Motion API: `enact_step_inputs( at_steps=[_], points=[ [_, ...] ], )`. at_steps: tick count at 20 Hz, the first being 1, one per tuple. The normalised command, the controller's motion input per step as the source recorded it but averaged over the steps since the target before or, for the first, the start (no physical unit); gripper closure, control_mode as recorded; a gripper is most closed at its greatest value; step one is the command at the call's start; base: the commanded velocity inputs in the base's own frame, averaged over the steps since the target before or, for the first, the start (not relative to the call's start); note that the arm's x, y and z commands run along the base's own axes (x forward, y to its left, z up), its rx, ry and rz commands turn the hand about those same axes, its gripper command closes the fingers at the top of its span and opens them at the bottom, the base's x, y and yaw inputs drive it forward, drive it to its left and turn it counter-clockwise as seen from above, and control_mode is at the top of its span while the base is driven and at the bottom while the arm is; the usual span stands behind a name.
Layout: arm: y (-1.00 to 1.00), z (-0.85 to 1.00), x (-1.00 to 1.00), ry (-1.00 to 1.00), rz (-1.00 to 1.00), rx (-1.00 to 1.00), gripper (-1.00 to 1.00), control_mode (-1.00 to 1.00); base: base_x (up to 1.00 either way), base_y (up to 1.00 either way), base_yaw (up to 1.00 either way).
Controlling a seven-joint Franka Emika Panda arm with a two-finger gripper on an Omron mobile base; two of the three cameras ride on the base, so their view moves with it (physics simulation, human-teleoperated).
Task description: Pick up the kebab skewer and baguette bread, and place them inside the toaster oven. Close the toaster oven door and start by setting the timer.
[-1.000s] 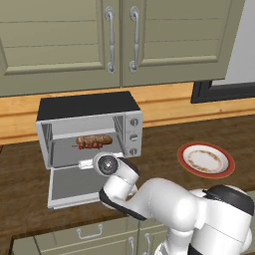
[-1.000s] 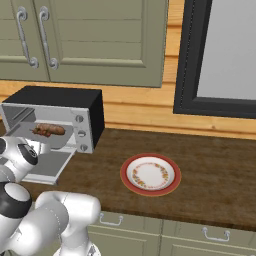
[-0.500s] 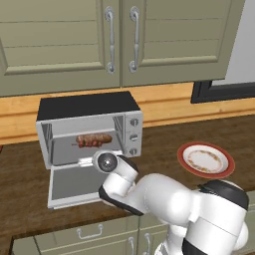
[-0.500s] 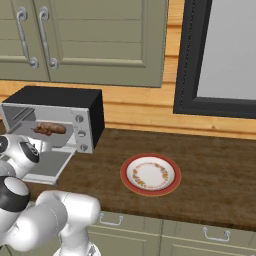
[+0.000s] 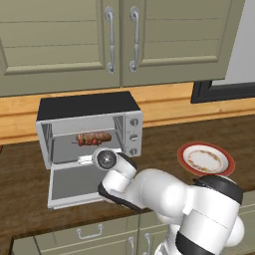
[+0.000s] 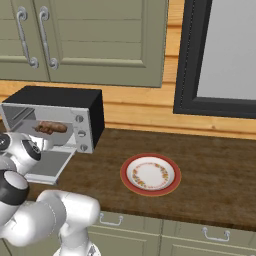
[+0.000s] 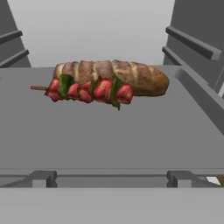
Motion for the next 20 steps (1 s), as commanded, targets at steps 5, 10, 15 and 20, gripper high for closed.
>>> enact_step_inputs(
  at_steps=[5,10,15,20],
  points=[
    [0.0,0.0,0.23,0.0,0.0,0.0,-1.0,-1.0,0.0,0.0,0.0],
    [0.0,0.0,0.27,0.0,0.0,0.0,-1.0,-1.0,0.0,0.0,0.0],
    [0.0,0.0,0.23,0.0,0.0,0.0,-1.0,-1.0,0.0,0.0,0.0],
    [0.0,0.0,0.22,0.0,0.0,0.0,-1.0,-1.0,0.0,0.0,0.0]
  ],
)
